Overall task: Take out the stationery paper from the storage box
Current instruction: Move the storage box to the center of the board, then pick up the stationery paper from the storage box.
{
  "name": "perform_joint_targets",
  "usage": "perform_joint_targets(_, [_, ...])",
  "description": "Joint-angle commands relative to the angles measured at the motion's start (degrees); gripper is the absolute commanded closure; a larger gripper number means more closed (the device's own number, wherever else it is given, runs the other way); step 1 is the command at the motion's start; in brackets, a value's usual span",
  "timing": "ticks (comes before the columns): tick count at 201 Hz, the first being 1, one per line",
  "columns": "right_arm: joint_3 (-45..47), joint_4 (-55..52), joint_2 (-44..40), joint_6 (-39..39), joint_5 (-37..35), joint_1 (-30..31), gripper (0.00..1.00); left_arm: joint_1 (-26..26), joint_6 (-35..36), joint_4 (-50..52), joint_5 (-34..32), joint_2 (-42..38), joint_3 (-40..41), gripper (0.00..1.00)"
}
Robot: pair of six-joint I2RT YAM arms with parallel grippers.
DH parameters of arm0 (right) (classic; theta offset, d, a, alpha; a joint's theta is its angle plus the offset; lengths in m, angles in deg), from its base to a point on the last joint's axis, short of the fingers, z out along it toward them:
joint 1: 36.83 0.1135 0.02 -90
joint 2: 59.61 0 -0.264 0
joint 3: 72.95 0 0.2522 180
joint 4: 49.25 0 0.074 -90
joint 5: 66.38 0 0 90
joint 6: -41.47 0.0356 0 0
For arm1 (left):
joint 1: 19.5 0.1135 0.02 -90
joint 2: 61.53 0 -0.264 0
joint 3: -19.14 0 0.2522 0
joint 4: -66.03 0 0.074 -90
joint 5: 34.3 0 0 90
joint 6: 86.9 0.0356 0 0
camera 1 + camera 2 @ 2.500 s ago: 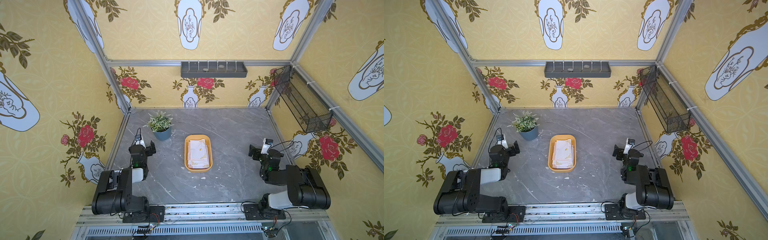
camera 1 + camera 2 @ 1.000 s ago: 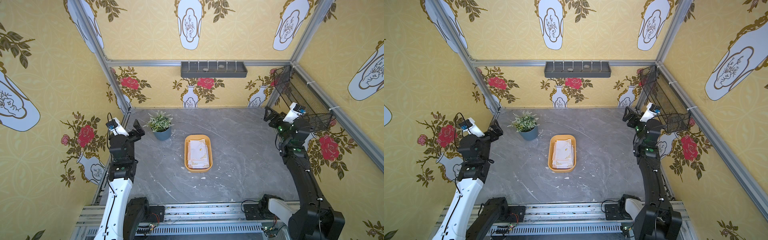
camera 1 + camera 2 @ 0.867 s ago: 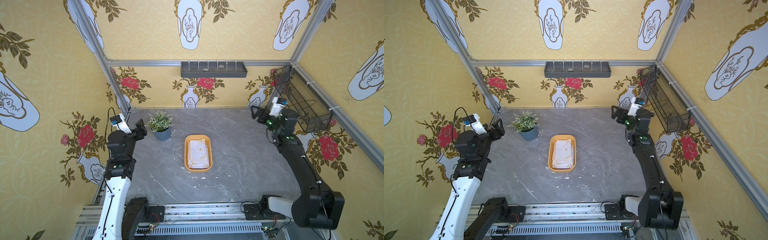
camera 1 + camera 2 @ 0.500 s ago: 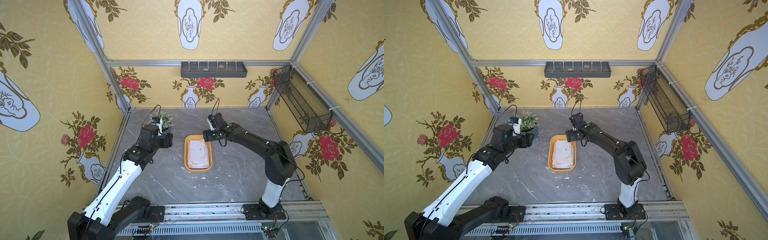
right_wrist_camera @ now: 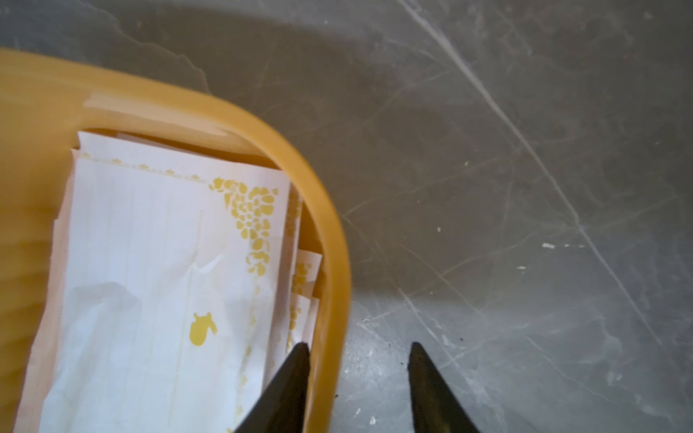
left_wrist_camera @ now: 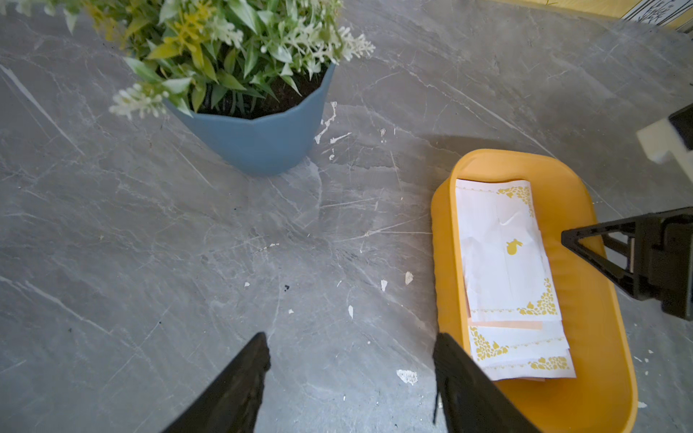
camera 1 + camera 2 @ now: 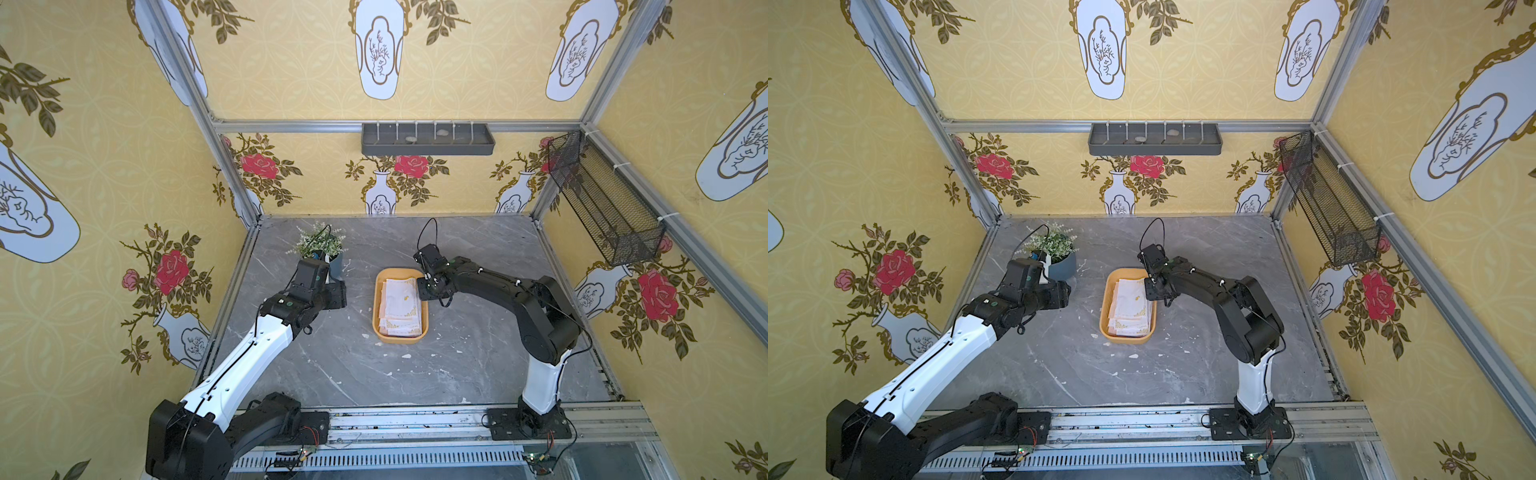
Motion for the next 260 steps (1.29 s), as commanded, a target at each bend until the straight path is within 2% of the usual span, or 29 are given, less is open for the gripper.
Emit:
perform_joint_targets(1, [1.05, 1.02, -0.82, 1.65, -1.30, -0.09, 0.74, -0.15, -0.25, -1.11, 1.07, 0.72, 0.30, 0.30])
perform_joint_targets(12, [1.80, 0.77, -1.59, 1.32, -1.90, -0.90, 0.83, -0.37, -0.29, -1.24, 1.11, 1.15, 0.20, 0.30])
perform_joint_targets(36, [3.03, -1.00, -2.80, 0.07, -1.91, -3.95, 0.92, -0.46, -0.35, -1.47, 1.12, 2.57, 0.20, 0.31])
perform_joint_targets(73, [7.43, -0.39, -6.87, -3.74, -0.51, -8.88, 0.94, -0.46, -0.41, -1.60, 1.12, 4.69, -0.10, 0.32])
perform_joint_targets(78, [7.81, -0.39, -7.35, -4.13, -0.23, -9.60, 0.94, -2.21, -0.44, -1.67, 1.16, 4.93, -0.14, 0.32])
perform_joint_targets(94, [8.83, -0.35, -8.48, -4.70, -0.34, -11.59, 0.93, -2.48, -0.67, -2.16, 1.21, 5.46, -0.11, 0.32])
perform_joint_targets(102, [9.22, -0.24, -9.01, -4.82, -0.25, -12.30, 0.88, -2.65, -0.79, -2.37, 1.26, 5.62, -0.06, 0.32])
perform_joint_targets(106, [9.45, -0.15, -9.27, -4.75, -0.32, -12.50, 0.77, -2.70, -0.92, -2.46, 1.20, 5.75, -0.05, 0.32])
perform_joint_targets(114, [9.81, 0.25, -9.98, -4.72, -0.89, -12.56, 0.50, -2.88, -0.99, -2.69, 1.32, 5.86, -0.10, 0.32])
perform_joint_targets(122, [10.23, 0.64, -11.07, -4.46, -1.44, -12.41, 0.34, -3.01, -1.02, -2.82, 1.34, 5.95, -0.13, 0.32])
perform_joint_targets(131, [10.22, 0.79, -12.29, -3.97, -2.14, -12.09, 0.25, -3.16, -1.01, -2.83, 1.26, 5.96, -0.14, 0.32])
perform_joint_targets(171, [7.11, 0.70, -15.32, -3.17, -4.37, -7.81, 0.21, -3.54, -1.29, -3.09, 1.25, 5.84, 0.12, 0.32])
perform_joint_targets(206, [4.87, 0.81, -9.57, -2.77, -3.59, -4.69, 0.22, -3.84, -1.41, -3.18, 1.23, 5.78, 0.46, 0.33])
perform_joint_targets(260, [6.47, 3.15, -4.47, -1.08, -5.21, -4.91, 0.24, -3.84, -1.37, -2.70, 0.60, 4.98, 1.00, 0.32])
